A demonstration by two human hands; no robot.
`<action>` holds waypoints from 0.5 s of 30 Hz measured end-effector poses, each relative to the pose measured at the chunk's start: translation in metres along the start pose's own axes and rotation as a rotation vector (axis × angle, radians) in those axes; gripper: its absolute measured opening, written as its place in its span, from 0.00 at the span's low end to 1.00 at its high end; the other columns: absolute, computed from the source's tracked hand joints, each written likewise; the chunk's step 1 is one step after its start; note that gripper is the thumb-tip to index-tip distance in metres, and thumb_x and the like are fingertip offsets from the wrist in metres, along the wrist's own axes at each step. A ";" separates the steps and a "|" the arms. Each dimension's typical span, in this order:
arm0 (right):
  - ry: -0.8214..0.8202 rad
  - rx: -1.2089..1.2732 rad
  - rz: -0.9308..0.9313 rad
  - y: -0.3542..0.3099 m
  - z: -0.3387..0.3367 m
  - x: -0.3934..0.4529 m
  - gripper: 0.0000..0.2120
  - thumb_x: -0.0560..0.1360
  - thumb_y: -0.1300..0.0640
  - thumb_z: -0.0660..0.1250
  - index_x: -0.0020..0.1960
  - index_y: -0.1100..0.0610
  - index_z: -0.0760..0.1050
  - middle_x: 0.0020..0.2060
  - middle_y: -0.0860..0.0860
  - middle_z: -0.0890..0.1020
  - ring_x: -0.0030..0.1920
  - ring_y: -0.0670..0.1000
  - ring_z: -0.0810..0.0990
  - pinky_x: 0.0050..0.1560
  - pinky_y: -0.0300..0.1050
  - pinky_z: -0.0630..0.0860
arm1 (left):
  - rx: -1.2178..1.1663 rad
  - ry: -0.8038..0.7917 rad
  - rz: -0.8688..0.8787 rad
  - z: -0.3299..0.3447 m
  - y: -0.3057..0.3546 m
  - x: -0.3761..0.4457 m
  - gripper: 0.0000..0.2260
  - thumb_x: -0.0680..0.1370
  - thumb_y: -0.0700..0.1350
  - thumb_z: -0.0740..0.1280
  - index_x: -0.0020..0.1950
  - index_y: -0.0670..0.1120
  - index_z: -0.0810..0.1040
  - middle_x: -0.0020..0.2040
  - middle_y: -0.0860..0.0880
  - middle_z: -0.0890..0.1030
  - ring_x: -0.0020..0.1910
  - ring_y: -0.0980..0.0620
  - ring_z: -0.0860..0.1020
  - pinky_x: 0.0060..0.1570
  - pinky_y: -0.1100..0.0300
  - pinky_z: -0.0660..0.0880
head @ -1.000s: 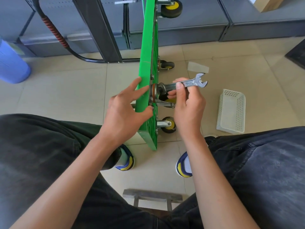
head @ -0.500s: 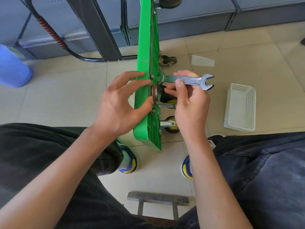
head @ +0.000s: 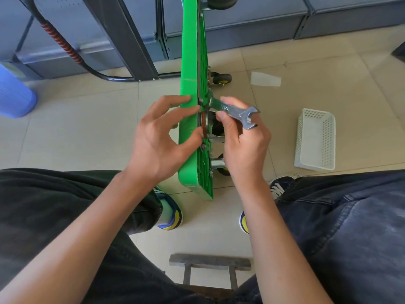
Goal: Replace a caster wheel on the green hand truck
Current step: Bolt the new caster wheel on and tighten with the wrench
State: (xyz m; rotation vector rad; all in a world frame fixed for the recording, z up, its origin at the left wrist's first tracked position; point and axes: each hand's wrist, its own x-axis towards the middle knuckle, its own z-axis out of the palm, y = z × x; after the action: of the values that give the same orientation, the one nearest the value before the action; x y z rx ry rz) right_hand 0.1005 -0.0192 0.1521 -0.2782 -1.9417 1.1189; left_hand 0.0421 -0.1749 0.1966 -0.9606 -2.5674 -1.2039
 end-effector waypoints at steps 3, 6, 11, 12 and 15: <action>-0.010 -0.005 -0.034 -0.003 0.000 0.000 0.11 0.79 0.62 0.70 0.58 0.68 0.81 0.52 0.58 0.85 0.52 0.49 0.83 0.57 0.31 0.75 | -0.004 0.007 0.000 0.001 -0.001 -0.001 0.16 0.76 0.50 0.71 0.62 0.46 0.84 0.64 0.49 0.79 0.62 0.55 0.78 0.52 0.56 0.80; -0.034 -0.007 -0.074 -0.003 0.000 0.000 0.12 0.79 0.62 0.69 0.58 0.69 0.81 0.52 0.59 0.85 0.53 0.49 0.82 0.59 0.31 0.75 | -0.013 0.016 -0.001 0.002 -0.001 -0.001 0.16 0.76 0.49 0.71 0.62 0.46 0.84 0.64 0.49 0.79 0.62 0.55 0.78 0.51 0.57 0.80; -0.075 -0.009 -0.133 -0.003 0.003 -0.001 0.11 0.79 0.64 0.70 0.58 0.69 0.81 0.53 0.60 0.85 0.54 0.51 0.83 0.60 0.34 0.76 | -0.035 0.012 -0.011 0.001 -0.001 -0.003 0.16 0.76 0.49 0.71 0.63 0.46 0.83 0.65 0.50 0.79 0.63 0.57 0.77 0.52 0.58 0.80; -0.082 -0.010 -0.140 -0.002 0.004 -0.002 0.11 0.79 0.65 0.70 0.58 0.69 0.81 0.53 0.60 0.85 0.55 0.52 0.83 0.61 0.36 0.76 | -0.034 0.013 -0.013 0.001 0.000 -0.004 0.17 0.76 0.49 0.71 0.64 0.46 0.83 0.65 0.50 0.79 0.63 0.57 0.77 0.52 0.58 0.80; -0.093 -0.007 -0.134 0.000 0.005 -0.003 0.11 0.78 0.66 0.71 0.59 0.69 0.81 0.55 0.60 0.85 0.56 0.53 0.83 0.62 0.38 0.77 | -0.038 0.028 -0.017 0.002 0.000 -0.005 0.17 0.77 0.48 0.72 0.64 0.45 0.82 0.66 0.50 0.79 0.63 0.57 0.78 0.54 0.57 0.81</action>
State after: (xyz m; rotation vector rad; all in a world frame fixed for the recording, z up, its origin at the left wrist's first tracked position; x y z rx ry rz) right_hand 0.0984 -0.0244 0.1491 -0.0994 -2.0146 1.0531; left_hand 0.0459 -0.1758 0.1939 -0.9242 -2.5459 -1.2656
